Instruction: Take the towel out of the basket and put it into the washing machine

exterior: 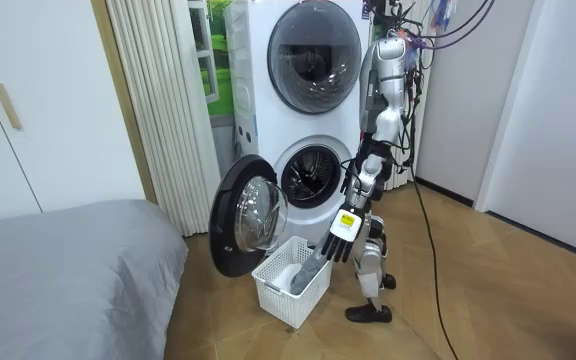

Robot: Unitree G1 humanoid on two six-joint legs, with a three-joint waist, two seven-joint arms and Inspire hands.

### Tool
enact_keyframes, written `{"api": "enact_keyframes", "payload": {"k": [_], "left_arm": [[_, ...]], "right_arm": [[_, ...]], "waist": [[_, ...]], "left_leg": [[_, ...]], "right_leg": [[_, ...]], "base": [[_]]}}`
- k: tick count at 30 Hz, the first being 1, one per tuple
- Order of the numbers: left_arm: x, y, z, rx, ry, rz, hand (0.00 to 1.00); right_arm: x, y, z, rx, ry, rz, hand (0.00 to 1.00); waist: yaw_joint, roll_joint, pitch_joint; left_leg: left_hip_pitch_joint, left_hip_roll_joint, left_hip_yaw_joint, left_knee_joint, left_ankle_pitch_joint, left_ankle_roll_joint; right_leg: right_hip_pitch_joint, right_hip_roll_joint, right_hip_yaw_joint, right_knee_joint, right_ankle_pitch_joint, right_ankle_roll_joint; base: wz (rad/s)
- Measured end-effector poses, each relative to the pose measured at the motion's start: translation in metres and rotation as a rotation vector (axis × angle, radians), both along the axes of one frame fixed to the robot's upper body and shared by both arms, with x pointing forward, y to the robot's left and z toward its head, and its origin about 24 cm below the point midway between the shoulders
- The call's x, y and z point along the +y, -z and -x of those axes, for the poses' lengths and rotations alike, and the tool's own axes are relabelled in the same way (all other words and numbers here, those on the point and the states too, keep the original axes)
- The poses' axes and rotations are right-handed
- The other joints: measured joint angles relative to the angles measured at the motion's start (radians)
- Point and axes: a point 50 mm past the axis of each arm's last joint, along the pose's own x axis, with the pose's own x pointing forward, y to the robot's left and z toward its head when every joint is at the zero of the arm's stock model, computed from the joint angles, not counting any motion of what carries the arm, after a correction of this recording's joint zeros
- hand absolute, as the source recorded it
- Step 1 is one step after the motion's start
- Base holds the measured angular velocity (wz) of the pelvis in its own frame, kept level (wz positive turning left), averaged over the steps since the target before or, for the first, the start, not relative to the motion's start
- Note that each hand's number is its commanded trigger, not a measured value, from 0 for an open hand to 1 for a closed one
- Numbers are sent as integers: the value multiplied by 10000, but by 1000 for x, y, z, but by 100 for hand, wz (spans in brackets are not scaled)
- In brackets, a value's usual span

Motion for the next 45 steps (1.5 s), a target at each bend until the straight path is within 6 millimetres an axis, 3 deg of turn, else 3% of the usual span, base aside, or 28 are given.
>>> {"api": "enact_keyframes", "payload": {"k": [12, 17, 21, 24, 26, 27, 28, 29, 30, 31, 33, 35, 37, 42, 45], "left_arm": [[-1, -3, -17, -352, 1141, -426, 0], [-5, -8, -50, -817, 3056, -1077, 0], [-13, -12, -71, -1118, 4563, -1572, 0], [-29, -18, -98, -1962, 5455, -1671, 0], [-47, -25, -122, -2720, 6171, -1670, 0], [-51, -26, -127, -2859, 6395, -1689, 0], [-61, -29, -134, -3053, 6906, -1719, 0], [-64, -31, -140, -3182, 7258, -1803, 0], [-65, -31, -142, -3230, 7385, -1849, 0], [-70, -33, -147, -3325, 7627, -1873, 0], [-73, -38, -157, -3545, 8086, -2034, 0], [-75, -50, -177, -4158, 8500, -2473, 0], [-79, -59, -191, -4762, 8602, -2702, 0], [-82, -79, -217, -5712, 9264, -3508, 0], [-78, -94, -234, -6163, 9460, -4055, 0]], "right_arm": [[5, 0, -14, -272, -549, -47, 0], [8, -2, -31, -532, -994, -43, 0], [9, -6, -51, -907, -1233, 23, 0], [11, -8, -63, -1259, -1535, 92, 0], [12, -13, -81, -1712, -1750, 160, 0], [13, -14, -84, -1796, -1783, 161, 0], [16, -16, -93, -2003, -1833, 174, 0], [20, -18, -100, -2254, -1933, 185, 0], [23, -19, -104, -2395, -2017, 204, 0], [23, -22, -113, -2667, -2070, 349, 0], [26, -24, -118, -2815, -2119, 461, 0], [31, -28, -131, -3223, -2203, 396, 0], [36, -34, -144, -3630, -2331, 411, 0], [42, -46, -167, -4520, -2530, 521, 0], [48, -55, -183, -5028, -2645, 375, 0]], "waist": [[30, -22, 0], [-29, -17, 33], [-363, 57, 78], [-501, 119, 123], [-510, 267, 300], [-497, 293, 334], [-454, 370, 448], [-419, 359, 527], [-438, 315, 522], [-722, 495, 615], [-1045, 542, 639], [-1293, 432, 716], [-1415, 361, 766], [-1396, 341, 793], [-1497, 287, 883]], "left_leg": [[-607, -15, 5, 73, 7, 1], [-1367, -8, 4, 246, 53, 35], [-1922, -2, -20, 388, 84, 65], [-2394, 13, 31, 408, 154, 85], [-2839, 149, 58, 485, 206, 106], [-2914, 167, -28, 497, 211, 106], [-3022, 216, -529, 523, 219, 95], [-3226, 214, -1070, 645, 216, 80], [-3435, 170, -1164, 838, 180, 30], [-3984, 200, -1229, 1322, 51, -148], [-4629, 170, -965, 1755, -3, -225], [-5319, 237, -645, 2213, -7, -226], [-5816, 262, -542, 2610, -64, -206], [-7448, 594, -50, 4015, -557, 12], [-8670, 715, -31, 5037, -909, 127]], "right_leg": [[-604, 4, -42, 16, 10, -17], [-1289, 4, -41, 29, 74, -114], [-1803, -3, -15, 105, 98, -138], [-2438, -9, 220, 353, 98, -138], [-3296, 1, 420, 1045, 96, -140], [-3569, -1, 428, 1353, 83, -153], [-4442, 1, 427, 2426, -19, -278], [-5202, 123, 643, 2353, 27, -561], [-5527, 152, 763, 1828, 417, -736], [-5938, 157, 568, 2004, 1042, -754], [-6384, 178, 588, 2198, 1015, -802], [-7214, 220, 1022, 2778, 1013, -803], [-7785, 223, 1128, 3199, 1012, -802], [-9213, 350, 1128, 3932, 992, -822], [-10375, 279, 1114, 4701, 875, -947]], "base": [[0], [0], [1], [-8], [-32], [-61], [-86], [-93], [-66], [-27], [-7], [0], [5], [-8], [-6]]}}
